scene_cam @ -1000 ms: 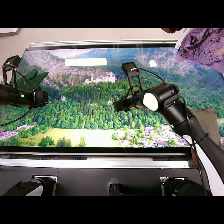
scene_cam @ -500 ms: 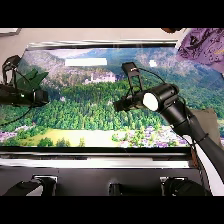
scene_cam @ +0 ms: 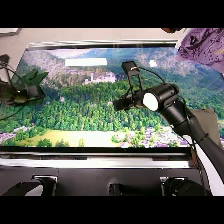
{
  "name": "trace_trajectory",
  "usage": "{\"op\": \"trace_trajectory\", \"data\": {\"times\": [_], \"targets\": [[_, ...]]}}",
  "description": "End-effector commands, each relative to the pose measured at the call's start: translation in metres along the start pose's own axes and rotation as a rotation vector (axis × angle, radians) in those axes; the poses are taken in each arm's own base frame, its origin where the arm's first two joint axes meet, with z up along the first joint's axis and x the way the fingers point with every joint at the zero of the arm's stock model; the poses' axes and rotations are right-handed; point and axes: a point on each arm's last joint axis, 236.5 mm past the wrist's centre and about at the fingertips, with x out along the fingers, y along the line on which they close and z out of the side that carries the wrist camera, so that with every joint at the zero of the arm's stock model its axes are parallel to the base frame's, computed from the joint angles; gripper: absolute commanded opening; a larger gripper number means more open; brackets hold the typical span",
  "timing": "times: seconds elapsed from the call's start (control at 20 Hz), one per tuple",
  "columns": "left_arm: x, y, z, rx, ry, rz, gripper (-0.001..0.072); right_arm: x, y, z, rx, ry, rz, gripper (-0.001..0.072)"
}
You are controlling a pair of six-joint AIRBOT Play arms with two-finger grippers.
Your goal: Fold the clothes and pants, and hang the long-sleeved shirts on hangers.
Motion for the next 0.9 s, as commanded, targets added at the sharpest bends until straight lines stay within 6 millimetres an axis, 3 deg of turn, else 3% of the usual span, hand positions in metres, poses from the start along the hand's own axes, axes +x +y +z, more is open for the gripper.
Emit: {"op": "trace_trajectory", "data": {"times": [0.0, 0.1, 0.2, 0.4, 0.6, 0.85], "targets": [[0.02, 0.065, 0.069, -0.151, -0.223, 0.097, 0.0717, 0.0, 0.001, 0.001, 0.0, -0.002, 0.001, 0.0036], [0.04, 0.101, 0.102, -0.206, -0.324, 0.116, 0.0717, 0.0, 0.001, 0.001, 0.0, -0.002, 0.001, 0.0036], [0.067, 0.131, 0.119, -0.242, -0.369, 0.136, 0.0717, 0.0, 0.001, 0.0, 0.0, -0.002, 0.002, 0.0036], [0.133, 0.172, 0.123, -0.284, -0.37, 0.164, 0.0717, 0.0, 0.001, 0.0, 0.001, -0.001, 0.003, 0.0036], [0.187, 0.19, 0.117, -0.357, -0.369, 0.152, 0.0717, 0.0, 0.001, 0.001, 0.001, -0.002, 0.003, 0.0036], [0.223, 0.19, 0.123, -0.352, -0.426, 0.119, 0.0716, 0.0, 0.006, -0.001, 0.015, 0.006, 0.025, 0.0036]]}}
